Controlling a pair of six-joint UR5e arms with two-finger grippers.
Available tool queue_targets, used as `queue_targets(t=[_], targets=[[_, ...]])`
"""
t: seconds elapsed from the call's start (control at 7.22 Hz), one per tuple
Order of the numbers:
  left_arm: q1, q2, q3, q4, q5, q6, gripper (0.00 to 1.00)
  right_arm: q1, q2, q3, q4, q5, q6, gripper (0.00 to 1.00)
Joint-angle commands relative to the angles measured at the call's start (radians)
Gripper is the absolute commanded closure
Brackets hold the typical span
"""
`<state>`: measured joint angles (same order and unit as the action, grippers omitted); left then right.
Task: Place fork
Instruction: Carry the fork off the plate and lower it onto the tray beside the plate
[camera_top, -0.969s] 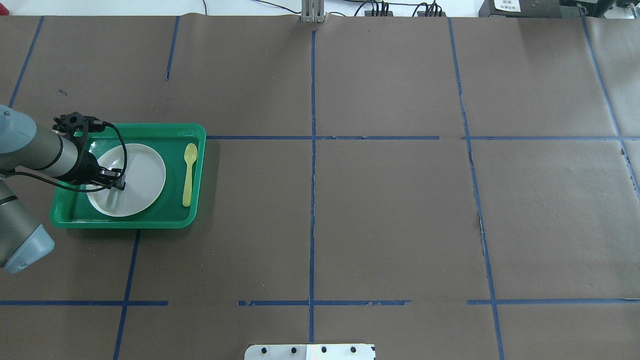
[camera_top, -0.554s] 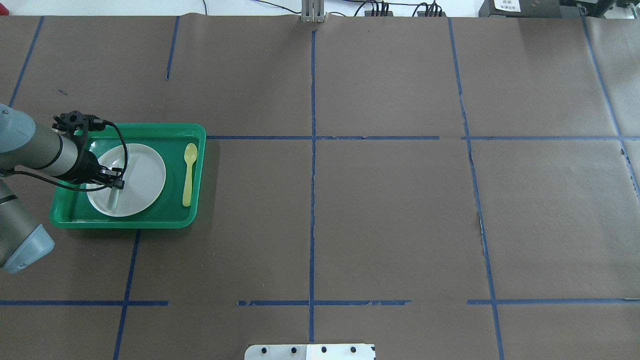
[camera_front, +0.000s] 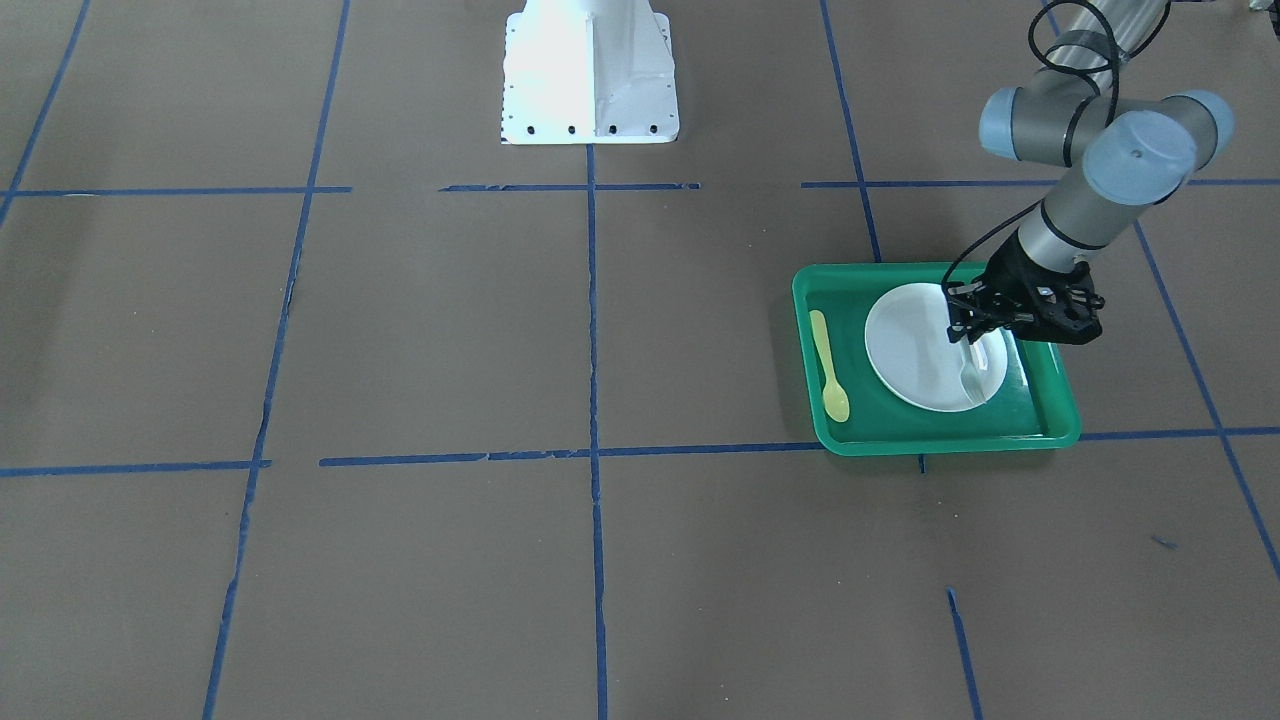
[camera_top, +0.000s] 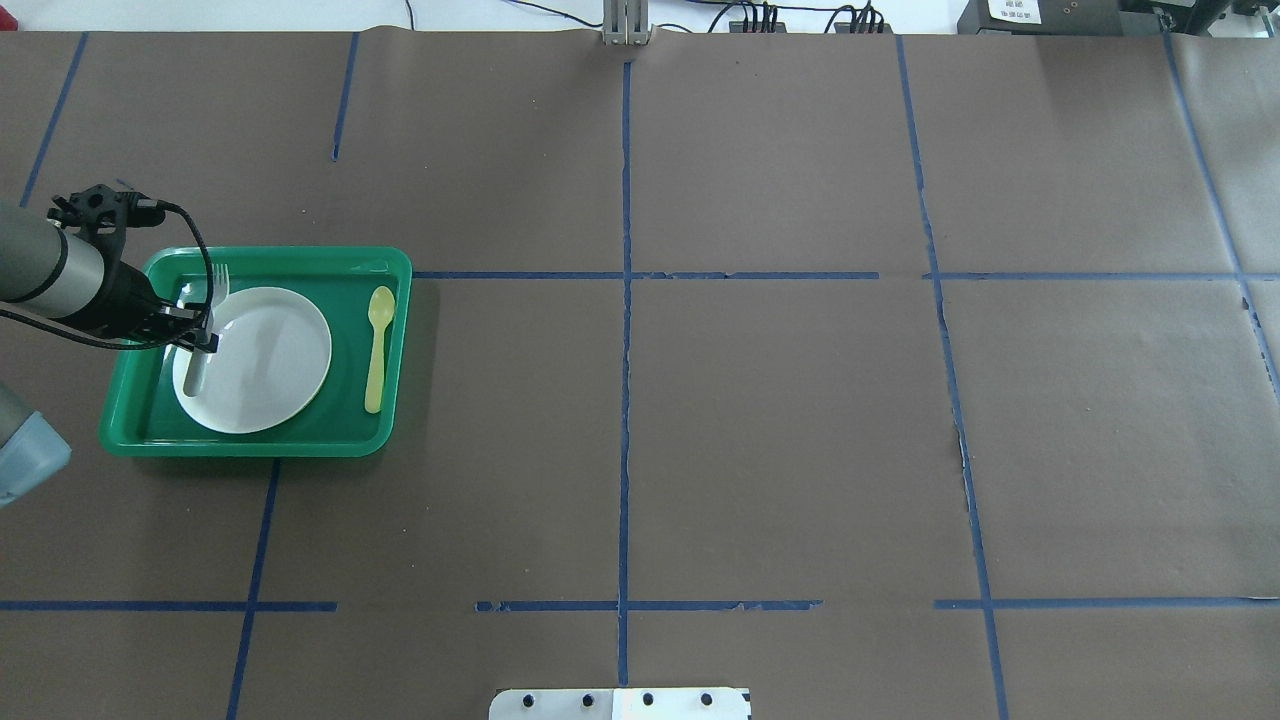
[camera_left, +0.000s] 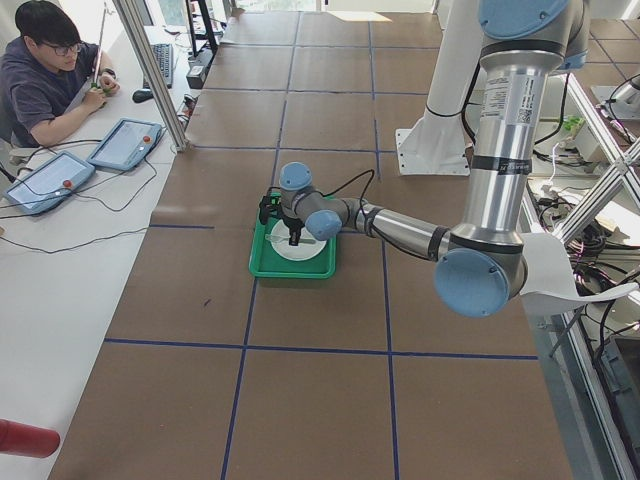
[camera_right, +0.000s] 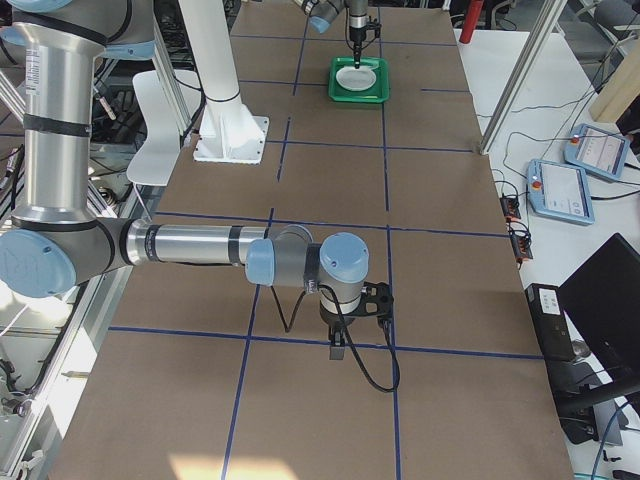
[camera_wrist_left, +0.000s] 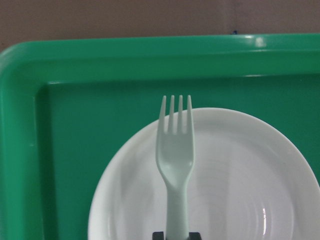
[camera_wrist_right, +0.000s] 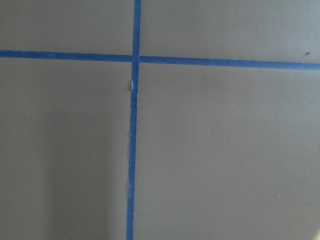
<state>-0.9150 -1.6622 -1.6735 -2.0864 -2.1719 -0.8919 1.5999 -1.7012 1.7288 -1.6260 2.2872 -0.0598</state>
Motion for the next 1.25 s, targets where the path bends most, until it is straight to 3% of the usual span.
queue_targets(t=[0.0,0.69,0.83,0.97,1.11], targets=[[-0.027,0.021,0.023,0.011,-0.017,0.004,1.0,0.0,0.0,0.0,0.0,0.0,0.0,0.0],[-0.027,0.042,0.067,-0.007,-0.009,0.068,1.0,0.0,0.0,0.0,0.0,0.0,0.0,0.0],[-0.025,0.042,0.067,-0.006,-0.008,0.068,0.57,0.0,0.0,0.0,0.0,0.0,0.0,0.0],[-0.025,0.042,0.063,-0.006,-0.008,0.067,0.01,0.0,0.0,0.0,0.0,0.0,0.0,0.0],[-0.027,0.041,0.063,-0.004,-0.008,0.067,0.0,0.0,0.0,0.0,0.0,0.0,0.0,0.0]])
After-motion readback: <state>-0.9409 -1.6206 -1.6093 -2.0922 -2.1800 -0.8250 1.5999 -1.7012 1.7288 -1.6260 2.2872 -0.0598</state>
